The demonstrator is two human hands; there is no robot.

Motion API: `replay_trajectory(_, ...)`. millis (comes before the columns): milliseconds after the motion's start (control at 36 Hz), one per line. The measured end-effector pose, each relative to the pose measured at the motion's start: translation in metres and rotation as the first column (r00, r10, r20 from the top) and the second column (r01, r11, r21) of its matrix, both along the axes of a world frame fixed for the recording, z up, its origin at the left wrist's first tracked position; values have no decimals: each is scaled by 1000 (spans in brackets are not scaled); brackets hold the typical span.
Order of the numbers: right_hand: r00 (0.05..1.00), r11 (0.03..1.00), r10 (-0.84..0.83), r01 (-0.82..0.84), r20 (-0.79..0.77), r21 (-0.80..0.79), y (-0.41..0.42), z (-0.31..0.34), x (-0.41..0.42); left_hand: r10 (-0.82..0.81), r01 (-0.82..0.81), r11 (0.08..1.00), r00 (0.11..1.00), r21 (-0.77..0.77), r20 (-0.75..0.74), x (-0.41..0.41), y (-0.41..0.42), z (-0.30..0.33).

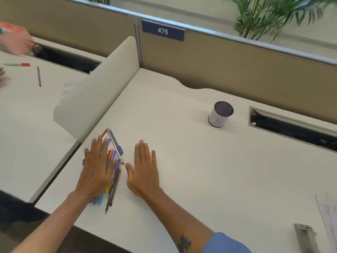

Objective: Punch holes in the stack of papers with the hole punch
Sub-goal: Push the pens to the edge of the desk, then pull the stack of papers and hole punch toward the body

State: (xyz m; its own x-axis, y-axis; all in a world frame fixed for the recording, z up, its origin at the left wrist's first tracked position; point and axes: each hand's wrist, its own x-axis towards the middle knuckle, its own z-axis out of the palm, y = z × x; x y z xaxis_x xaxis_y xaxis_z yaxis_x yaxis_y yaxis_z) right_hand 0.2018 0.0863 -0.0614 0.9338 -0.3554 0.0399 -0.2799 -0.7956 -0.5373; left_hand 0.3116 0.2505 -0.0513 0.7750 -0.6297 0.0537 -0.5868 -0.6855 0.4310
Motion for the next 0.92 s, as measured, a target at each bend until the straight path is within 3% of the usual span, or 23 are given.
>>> replay_trajectory(222, 999, 1000, -14, 13, -36, -25, -68, 14, -76, -40, 39, 998, 999, 47, 21, -54, -69, 9)
replay_trajectory(528, 984, 985, -166, 161, -60, -67, -169, 30, -207, -248, 247, 963, 969, 111, -6, -149, -178, 17)
replay_trajectory(917, 919, 916, -394, 391, -23, -94, -283, 41, -384, -498, 505, 857, 863, 98, -90, -286, -324, 29)
